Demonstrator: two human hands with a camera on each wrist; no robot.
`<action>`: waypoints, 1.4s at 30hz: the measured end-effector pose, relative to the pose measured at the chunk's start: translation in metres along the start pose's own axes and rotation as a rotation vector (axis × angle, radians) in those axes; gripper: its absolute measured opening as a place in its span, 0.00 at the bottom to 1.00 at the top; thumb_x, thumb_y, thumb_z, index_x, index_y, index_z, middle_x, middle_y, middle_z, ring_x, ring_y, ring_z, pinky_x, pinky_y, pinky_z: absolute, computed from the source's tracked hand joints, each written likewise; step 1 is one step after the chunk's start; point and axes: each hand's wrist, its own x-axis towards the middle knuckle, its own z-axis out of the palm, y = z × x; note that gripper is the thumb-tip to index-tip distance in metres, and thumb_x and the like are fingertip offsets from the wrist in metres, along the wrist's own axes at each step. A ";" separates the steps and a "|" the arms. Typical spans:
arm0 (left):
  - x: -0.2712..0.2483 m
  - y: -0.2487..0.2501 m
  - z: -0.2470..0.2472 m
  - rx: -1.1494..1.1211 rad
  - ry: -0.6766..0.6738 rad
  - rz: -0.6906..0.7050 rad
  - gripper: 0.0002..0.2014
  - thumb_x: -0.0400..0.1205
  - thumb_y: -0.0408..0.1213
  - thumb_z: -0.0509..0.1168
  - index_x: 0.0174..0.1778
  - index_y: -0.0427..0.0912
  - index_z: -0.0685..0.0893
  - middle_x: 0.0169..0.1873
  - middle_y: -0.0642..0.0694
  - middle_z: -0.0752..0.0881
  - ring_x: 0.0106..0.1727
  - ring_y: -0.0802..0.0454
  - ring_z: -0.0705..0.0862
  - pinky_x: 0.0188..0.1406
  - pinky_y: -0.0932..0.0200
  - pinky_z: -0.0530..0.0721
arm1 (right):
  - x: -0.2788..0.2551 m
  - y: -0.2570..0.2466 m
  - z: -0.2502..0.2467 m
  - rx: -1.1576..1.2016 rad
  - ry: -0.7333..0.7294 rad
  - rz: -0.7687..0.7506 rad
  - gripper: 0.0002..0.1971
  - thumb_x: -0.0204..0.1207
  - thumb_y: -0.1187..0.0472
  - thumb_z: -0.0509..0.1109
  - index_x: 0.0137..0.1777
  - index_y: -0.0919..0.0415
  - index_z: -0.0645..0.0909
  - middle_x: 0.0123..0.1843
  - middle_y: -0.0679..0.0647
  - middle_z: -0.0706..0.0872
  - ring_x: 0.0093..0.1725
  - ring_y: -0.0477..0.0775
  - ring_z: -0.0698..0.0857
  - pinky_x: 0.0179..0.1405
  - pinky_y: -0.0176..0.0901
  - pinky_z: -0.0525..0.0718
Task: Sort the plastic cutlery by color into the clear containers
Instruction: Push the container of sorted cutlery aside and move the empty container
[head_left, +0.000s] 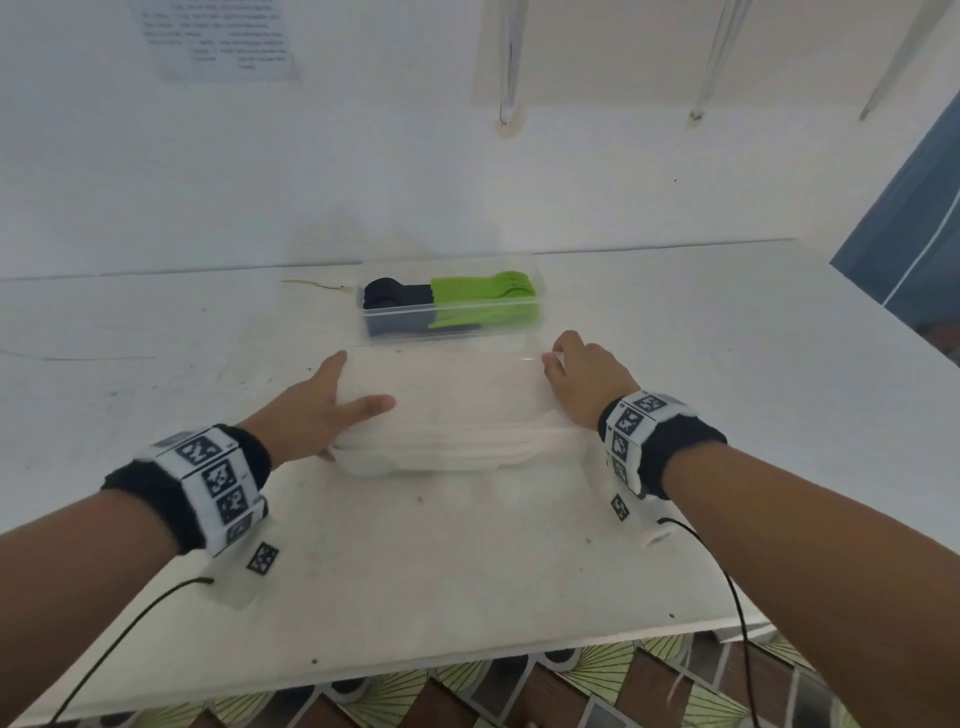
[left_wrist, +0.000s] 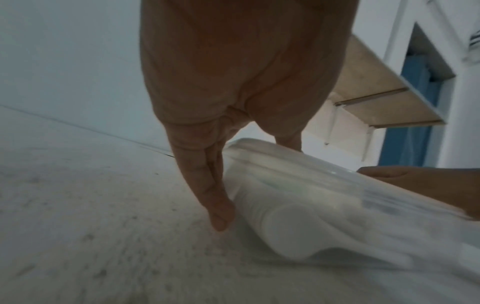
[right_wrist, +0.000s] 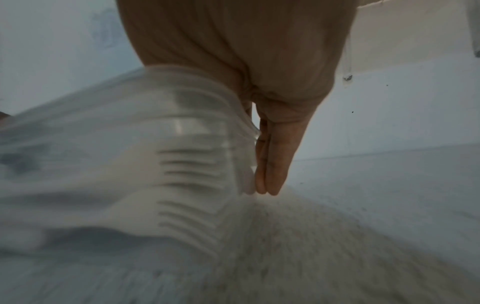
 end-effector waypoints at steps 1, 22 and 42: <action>0.009 0.001 -0.003 -0.012 0.014 0.002 0.54 0.75 0.69 0.68 0.91 0.52 0.48 0.68 0.43 0.79 0.54 0.47 0.83 0.48 0.47 0.93 | 0.009 -0.003 -0.001 0.003 -0.001 0.013 0.19 0.91 0.47 0.53 0.70 0.61 0.71 0.60 0.65 0.82 0.57 0.69 0.83 0.53 0.54 0.76; 0.068 0.006 0.021 -0.228 0.238 -0.082 0.18 0.87 0.56 0.54 0.66 0.48 0.71 0.64 0.40 0.81 0.62 0.40 0.80 0.68 0.39 0.79 | 0.018 -0.021 0.007 0.161 -0.067 0.211 0.25 0.87 0.38 0.50 0.75 0.53 0.65 0.68 0.61 0.77 0.64 0.69 0.82 0.66 0.62 0.79; 0.086 -0.016 0.038 -0.201 0.442 -0.125 0.29 0.86 0.62 0.57 0.67 0.37 0.75 0.59 0.35 0.85 0.60 0.33 0.84 0.65 0.37 0.82 | 0.013 -0.015 0.010 0.315 0.078 0.357 0.37 0.79 0.29 0.63 0.75 0.59 0.73 0.69 0.60 0.83 0.67 0.65 0.83 0.58 0.50 0.76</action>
